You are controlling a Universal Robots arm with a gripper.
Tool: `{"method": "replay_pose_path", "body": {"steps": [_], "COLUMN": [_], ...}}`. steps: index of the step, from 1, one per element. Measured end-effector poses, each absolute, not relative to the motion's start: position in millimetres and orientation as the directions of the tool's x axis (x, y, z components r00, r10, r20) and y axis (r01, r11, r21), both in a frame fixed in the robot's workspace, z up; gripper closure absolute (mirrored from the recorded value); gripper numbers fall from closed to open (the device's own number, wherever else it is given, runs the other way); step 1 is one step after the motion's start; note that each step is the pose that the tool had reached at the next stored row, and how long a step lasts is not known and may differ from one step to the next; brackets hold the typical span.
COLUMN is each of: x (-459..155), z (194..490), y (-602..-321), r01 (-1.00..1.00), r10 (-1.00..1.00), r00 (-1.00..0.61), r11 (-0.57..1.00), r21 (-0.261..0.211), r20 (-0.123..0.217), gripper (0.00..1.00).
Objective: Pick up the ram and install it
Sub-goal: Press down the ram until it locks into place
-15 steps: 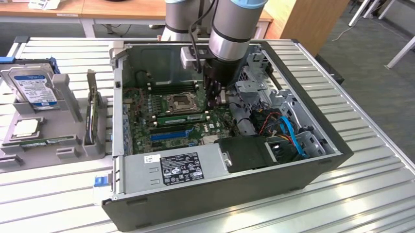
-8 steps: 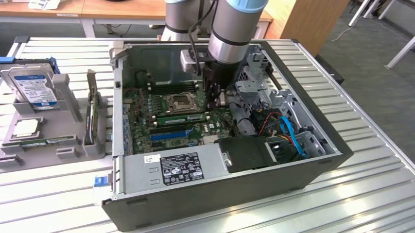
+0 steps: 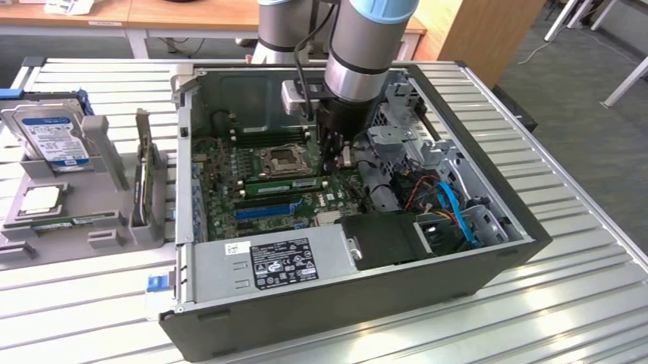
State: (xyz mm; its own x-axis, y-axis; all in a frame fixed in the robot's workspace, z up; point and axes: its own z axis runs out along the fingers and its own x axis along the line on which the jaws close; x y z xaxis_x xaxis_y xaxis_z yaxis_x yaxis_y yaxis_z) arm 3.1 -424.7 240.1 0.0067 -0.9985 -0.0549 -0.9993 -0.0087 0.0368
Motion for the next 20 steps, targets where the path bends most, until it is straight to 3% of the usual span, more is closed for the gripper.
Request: {"method": "replay_pose_path", "body": {"steps": [20], "x": [2.7], "z": [236.1], "y": [-420.3], "r01": [-0.999], "r10": [-0.998], "r00": [0.007], "r11": [-0.009], "r21": [0.037], "r20": [-0.055], "gripper": [0.90]}}
